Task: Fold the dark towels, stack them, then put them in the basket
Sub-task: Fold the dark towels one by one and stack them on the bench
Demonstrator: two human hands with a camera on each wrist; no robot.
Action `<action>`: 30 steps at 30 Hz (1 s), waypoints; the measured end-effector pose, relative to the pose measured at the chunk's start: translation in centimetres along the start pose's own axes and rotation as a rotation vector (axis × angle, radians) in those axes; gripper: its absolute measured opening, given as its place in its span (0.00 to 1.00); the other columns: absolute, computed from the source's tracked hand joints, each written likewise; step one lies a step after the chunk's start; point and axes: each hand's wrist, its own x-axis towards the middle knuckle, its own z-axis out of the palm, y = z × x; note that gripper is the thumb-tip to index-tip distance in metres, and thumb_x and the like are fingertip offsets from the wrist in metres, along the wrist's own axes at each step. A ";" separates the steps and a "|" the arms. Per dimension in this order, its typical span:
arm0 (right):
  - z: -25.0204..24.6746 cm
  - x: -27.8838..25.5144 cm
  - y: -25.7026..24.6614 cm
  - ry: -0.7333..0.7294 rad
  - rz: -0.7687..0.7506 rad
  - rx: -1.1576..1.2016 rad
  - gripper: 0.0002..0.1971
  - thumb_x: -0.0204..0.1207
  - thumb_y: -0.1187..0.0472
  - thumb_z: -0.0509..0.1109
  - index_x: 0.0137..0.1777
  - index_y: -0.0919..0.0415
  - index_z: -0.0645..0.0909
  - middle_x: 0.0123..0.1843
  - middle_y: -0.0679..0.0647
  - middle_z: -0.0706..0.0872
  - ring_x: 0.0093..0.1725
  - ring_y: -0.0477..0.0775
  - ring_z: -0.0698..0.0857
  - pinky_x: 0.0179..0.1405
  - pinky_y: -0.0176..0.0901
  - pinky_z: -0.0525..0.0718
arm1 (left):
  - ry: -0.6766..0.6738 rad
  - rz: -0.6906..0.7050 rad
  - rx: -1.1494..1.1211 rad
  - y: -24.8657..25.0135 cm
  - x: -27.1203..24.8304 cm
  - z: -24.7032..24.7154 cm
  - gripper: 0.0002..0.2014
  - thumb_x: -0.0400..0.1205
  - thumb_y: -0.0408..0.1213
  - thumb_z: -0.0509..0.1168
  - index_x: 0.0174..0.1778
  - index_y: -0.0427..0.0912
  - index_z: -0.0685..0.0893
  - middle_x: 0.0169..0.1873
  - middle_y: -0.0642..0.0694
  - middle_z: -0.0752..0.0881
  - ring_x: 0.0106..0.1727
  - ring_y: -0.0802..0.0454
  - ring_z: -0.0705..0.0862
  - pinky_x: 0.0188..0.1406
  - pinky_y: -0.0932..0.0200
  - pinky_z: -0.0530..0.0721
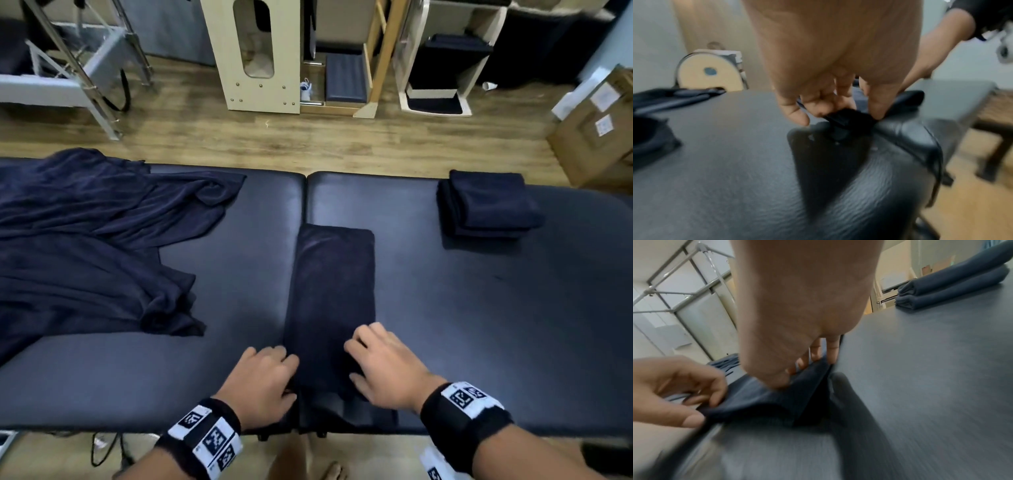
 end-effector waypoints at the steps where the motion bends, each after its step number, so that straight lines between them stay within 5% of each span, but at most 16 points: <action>1: 0.1 -0.6 -0.4 -0.031 -0.015 -0.002 0.25 0.70 0.37 0.62 0.60 0.53 0.76 0.57 0.52 0.75 0.57 0.59 0.75 0.51 0.54 0.82 | 0.004 0.003 0.041 0.1 -0.2 0.2 0.18 0.68 0.55 0.64 0.51 0.52 0.75 0.47 0.49 0.79 0.47 0.42 0.82 0.40 0.48 0.73; 4: 0.5 -1.8 -1.3 -0.054 -0.024 -0.067 0.29 0.62 0.35 0.67 0.59 0.52 0.74 0.57 0.51 0.74 0.55 0.58 0.73 0.48 0.53 0.81 | 0.045 0.038 0.107 -0.2 0.0 0.7 0.23 0.63 0.50 0.70 0.53 0.51 0.75 0.47 0.48 0.75 0.43 0.43 0.79 0.34 0.51 0.68; 7: 1.1 -1.7 -1.2 -0.016 -0.005 -0.135 0.21 0.60 0.48 0.76 0.50 0.52 0.74 0.50 0.52 0.76 0.47 0.58 0.76 0.35 0.51 0.81 | 0.038 0.051 0.161 -0.9 0.5 0.9 0.24 0.58 0.48 0.76 0.48 0.53 0.77 0.41 0.50 0.76 0.35 0.47 0.82 0.32 0.54 0.64; 10: 1.2 -1.5 -1.1 0.032 -0.002 -0.195 0.13 0.58 0.57 0.74 0.41 0.53 0.76 0.42 0.51 0.77 0.40 0.58 0.77 0.25 0.50 0.78 | 0.114 0.051 0.176 -1.2 0.5 1.0 0.17 0.58 0.40 0.77 0.39 0.52 0.79 0.34 0.51 0.76 0.28 0.48 0.79 0.33 0.53 0.66; 13: 0.3 -1.4 -1.1 0.056 0.011 -0.157 0.13 0.53 0.57 0.75 0.36 0.53 0.76 0.35 0.49 0.78 0.30 0.57 0.78 0.19 0.45 0.71 | 0.204 0.079 0.133 -1.3 0.5 0.1 0.08 0.65 0.42 0.71 0.33 0.49 0.79 0.35 0.49 0.76 0.31 0.46 0.79 0.34 0.50 0.73; 16: -1.5 -0.5 -0.8 0.110 0.102 -0.056 0.15 0.54 0.59 0.76 0.37 0.54 0.72 0.30 0.50 0.78 0.19 0.60 0.77 0.14 0.44 0.68 | 0.232 0.017 -0.079 -1.9 1.7 -2.3 0.06 0.71 0.48 0.64 0.38 0.51 0.83 0.43 0.54 0.78 0.44 0.49 0.82 0.41 0.50 0.77; 18: -3.4 0.6 0.1 0.154 0.187 0.025 0.10 0.65 0.60 0.69 0.43 0.55 0.71 0.35 0.54 0.83 0.27 0.68 0.83 0.22 0.51 0.75 | 0.241 -0.086 -0.303 -2.8 3.2 -4.7 0.10 0.73 0.48 0.61 0.43 0.52 0.85 0.42 0.58 0.82 0.47 0.53 0.84 0.49 0.52 0.79; 21: -6.3 2.7 2.4 0.191 0.285 0.230 0.08 0.76 0.58 0.62 0.53 0.54 0.75 0.46 0.58 0.88 0.45 0.71 0.85 0.40 0.55 0.82 | 0.321 -0.116 -0.529 -4.3 6.2 -8.2 0.04 0.74 0.41 0.67 0.43 0.50 0.87 0.32 0.57 0.82 0.37 0.53 0.82 0.45 0.57 0.80; 24: -8.1 5.1 5.3 0.298 0.373 0.387 0.06 0.80 0.56 0.65 0.55 0.48 0.75 0.44 0.57 0.90 0.46 0.69 0.86 0.44 0.54 0.84 | 0.337 -0.130 -0.614 -5.9 9.9 -10.8 0.03 0.76 0.35 0.71 0.42 0.49 0.87 0.31 0.55 0.83 0.33 0.57 0.80 0.42 0.59 0.79; 26: -8.8 7.0 7.2 0.350 0.412 0.444 0.06 0.81 0.56 0.66 0.55 0.47 0.76 0.45 0.56 0.91 0.47 0.67 0.86 0.47 0.52 0.85 | 0.320 -0.162 -0.686 -7.0 12.5 -12.0 0.02 0.77 0.36 0.71 0.40 0.46 0.85 0.28 0.50 0.82 0.31 0.52 0.82 0.40 0.52 0.83; 28: -9.4 9.2 9.0 0.386 0.452 0.466 0.06 0.82 0.57 0.67 0.56 0.49 0.79 0.48 0.56 0.92 0.50 0.66 0.86 0.49 0.50 0.84 | 0.308 -0.186 -0.702 -7.9 15.1 -12.9 0.05 0.79 0.38 0.70 0.40 0.43 0.83 0.28 0.46 0.81 0.32 0.46 0.81 0.42 0.48 0.84; 30: -9.7 11.3 10.6 0.414 0.480 0.472 0.05 0.83 0.59 0.68 0.56 0.54 0.82 0.49 0.56 0.92 0.52 0.65 0.86 0.51 0.49 0.83 | 0.329 -0.210 -0.696 -8.7 17.4 -13.4 0.06 0.80 0.39 0.71 0.42 0.41 0.82 0.28 0.49 0.78 0.32 0.50 0.77 0.42 0.51 0.80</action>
